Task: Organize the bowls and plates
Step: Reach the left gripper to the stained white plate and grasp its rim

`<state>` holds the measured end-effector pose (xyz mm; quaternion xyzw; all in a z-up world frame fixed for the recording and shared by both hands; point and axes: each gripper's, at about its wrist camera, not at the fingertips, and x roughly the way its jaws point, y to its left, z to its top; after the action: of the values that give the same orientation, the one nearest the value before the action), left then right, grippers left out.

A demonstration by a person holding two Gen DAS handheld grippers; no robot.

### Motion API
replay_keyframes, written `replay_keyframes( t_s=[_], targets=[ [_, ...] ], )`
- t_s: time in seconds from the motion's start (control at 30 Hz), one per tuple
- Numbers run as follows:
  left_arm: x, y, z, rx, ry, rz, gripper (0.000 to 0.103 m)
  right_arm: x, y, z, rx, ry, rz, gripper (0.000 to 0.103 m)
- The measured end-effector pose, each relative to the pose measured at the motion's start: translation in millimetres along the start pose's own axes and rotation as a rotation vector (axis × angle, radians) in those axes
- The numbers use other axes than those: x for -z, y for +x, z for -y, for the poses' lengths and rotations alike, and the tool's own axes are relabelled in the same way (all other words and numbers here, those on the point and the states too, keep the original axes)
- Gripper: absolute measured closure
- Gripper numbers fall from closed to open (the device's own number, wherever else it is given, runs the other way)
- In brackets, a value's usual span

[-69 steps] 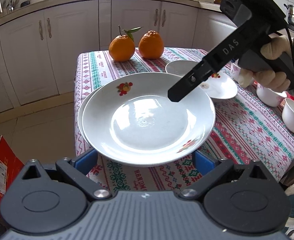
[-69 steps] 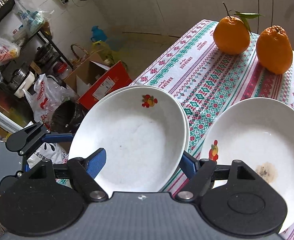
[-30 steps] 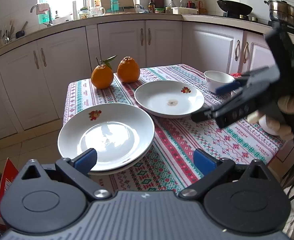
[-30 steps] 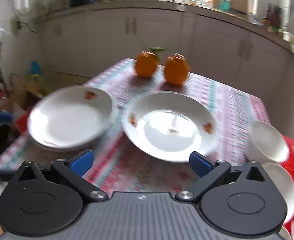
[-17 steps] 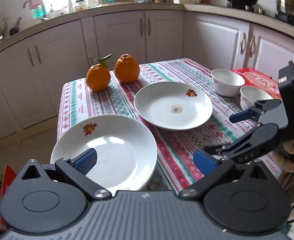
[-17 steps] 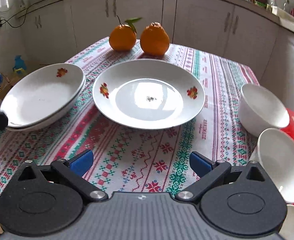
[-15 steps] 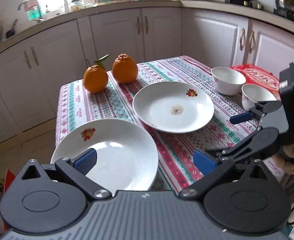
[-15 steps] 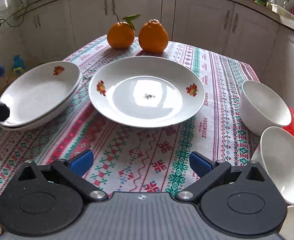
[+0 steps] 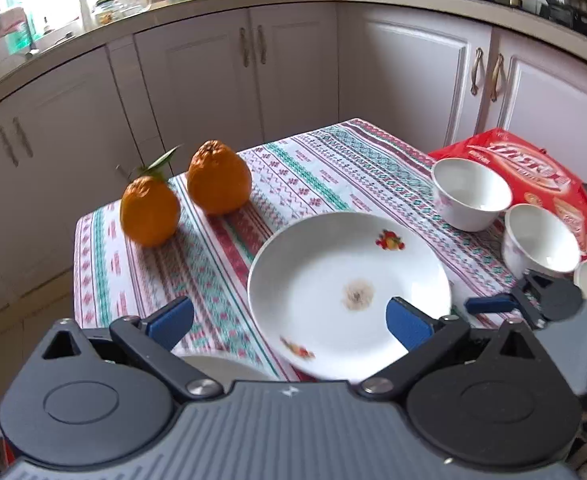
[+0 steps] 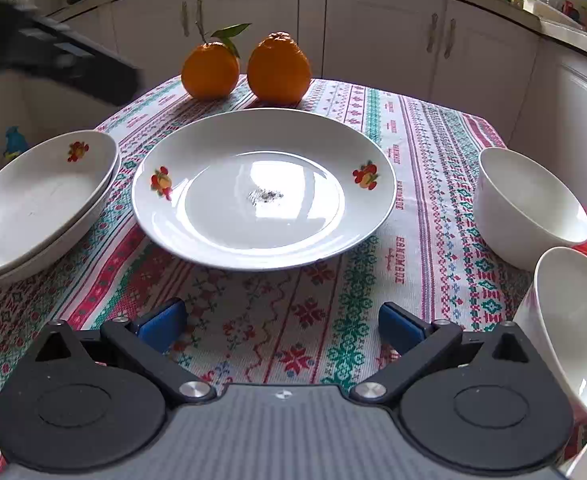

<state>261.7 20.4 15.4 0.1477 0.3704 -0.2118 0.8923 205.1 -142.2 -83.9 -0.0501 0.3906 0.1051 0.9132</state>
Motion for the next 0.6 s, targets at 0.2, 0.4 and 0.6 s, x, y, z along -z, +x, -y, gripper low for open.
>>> replay_keyframes(
  t_s=[0.2, 0.4, 0.6],
  targets=[
    [-21.6, 38.8, -2.1, 0.020, 0.051, -0.050, 0.001, -3.7, 4.9, 1.4, -0.001, -0.001, 0.005, 0.000],
    [-38.3, 76.4, -9.8, 0.065, 0.077, -0.131, 0.001, -9.1, 10.1, 2.3, -0.005, -0.004, 0.002, 0.000],
    [-48.0, 112.7, -10.9, 0.155, 0.119, -0.224, 0.001, -12.9, 15.8, 2.1, -0.001, -0.003, 0.015, 0.000]
  ],
)
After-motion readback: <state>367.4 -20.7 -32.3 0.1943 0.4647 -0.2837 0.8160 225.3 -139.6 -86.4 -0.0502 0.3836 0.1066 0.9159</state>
